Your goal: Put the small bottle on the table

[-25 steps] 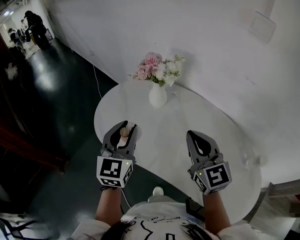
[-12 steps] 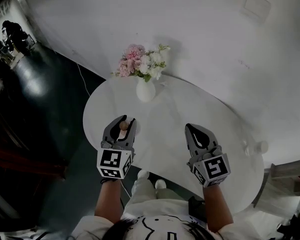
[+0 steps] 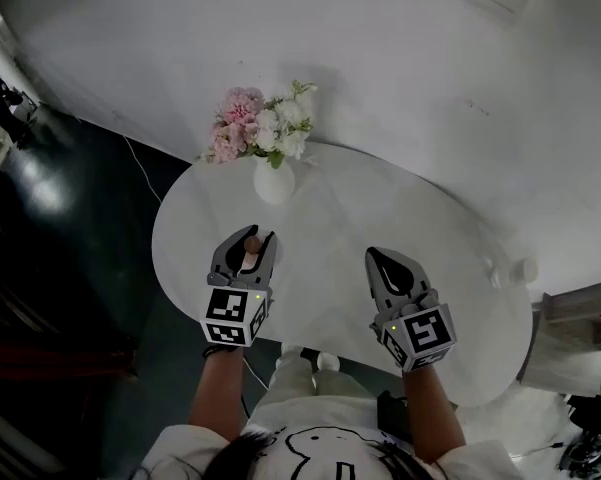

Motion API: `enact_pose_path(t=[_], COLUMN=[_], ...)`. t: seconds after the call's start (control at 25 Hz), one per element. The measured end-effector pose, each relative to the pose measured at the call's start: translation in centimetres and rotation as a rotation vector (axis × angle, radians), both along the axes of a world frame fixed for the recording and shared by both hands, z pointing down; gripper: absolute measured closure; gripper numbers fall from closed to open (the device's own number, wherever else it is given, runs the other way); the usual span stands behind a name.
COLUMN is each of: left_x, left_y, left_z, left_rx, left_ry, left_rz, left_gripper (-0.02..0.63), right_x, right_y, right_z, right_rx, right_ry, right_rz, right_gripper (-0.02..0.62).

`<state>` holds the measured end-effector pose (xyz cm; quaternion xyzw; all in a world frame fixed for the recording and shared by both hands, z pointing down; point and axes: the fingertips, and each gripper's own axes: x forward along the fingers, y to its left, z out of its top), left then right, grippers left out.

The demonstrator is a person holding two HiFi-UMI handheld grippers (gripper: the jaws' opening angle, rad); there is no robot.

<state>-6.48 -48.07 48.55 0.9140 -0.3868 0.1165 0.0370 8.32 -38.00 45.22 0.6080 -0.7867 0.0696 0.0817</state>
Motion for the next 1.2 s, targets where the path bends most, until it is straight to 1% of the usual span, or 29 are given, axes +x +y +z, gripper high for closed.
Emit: enact_pose_path(t=[0.24,0.56,0.96,1.2], left_x=[1.3,2.9,4.8,5.8], left_y=[-2.2,-4.9,-7.4,-8.1], left_z=[2.7,5.7,9.9,12.0], left_rx=[-0.044,-0.086,-0.133,-0.153], left_ry=[-0.02,-0.032,-0.075,-0.109], left_rz=[0.061,0.11,0.167,0.206], left_gripper=[0.486,0.486,0.486,0.486], right_x=[0.3,0.9,1.5,1.5], right_y=[-0.8,-1.6,-2.7,-3.5], right_z=[1.4,3.1,4.7,5.8], right_rx=[-0.033,-0.07,-0.1,-0.114], right_ry=[-0.005,0.002,0.012,0.004], right_rz=[0.061,0.118,0.178,0.2], right_gripper=[0.603,0.602,0.603,0.603])
